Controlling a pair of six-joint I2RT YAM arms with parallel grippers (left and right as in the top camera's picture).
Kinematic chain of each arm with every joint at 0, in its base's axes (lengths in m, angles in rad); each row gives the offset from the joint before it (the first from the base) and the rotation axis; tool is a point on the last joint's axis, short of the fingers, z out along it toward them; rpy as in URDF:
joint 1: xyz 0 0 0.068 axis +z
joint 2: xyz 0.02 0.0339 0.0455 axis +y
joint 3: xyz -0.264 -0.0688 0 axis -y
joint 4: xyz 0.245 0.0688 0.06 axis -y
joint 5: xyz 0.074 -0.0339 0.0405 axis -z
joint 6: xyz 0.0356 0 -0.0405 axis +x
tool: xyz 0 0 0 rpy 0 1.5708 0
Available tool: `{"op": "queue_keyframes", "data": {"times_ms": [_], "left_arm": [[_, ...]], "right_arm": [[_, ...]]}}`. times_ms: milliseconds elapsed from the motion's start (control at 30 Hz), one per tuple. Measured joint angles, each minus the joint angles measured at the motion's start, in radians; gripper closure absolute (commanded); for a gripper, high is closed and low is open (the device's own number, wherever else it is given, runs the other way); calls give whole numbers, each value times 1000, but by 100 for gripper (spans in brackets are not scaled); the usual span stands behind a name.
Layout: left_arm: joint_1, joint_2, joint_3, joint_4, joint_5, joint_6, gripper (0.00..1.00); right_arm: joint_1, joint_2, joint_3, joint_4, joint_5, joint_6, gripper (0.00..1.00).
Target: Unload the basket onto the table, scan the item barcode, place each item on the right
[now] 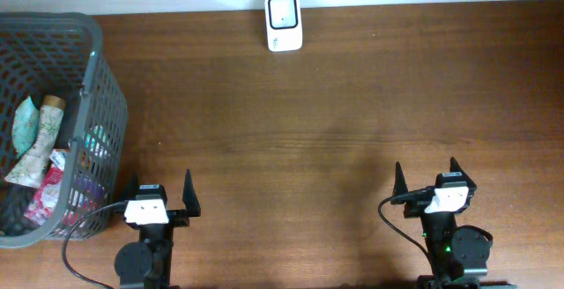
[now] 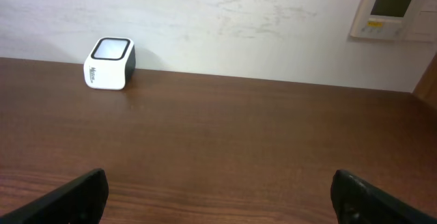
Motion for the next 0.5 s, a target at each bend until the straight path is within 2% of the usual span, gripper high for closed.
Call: {"op": "queue_keyframes", "data": {"times_ms": [500], "left_arm": [[0, 0, 0, 0, 0, 0, 1]], "right_arm": [[0, 0, 0, 0, 0, 0, 1]]}}
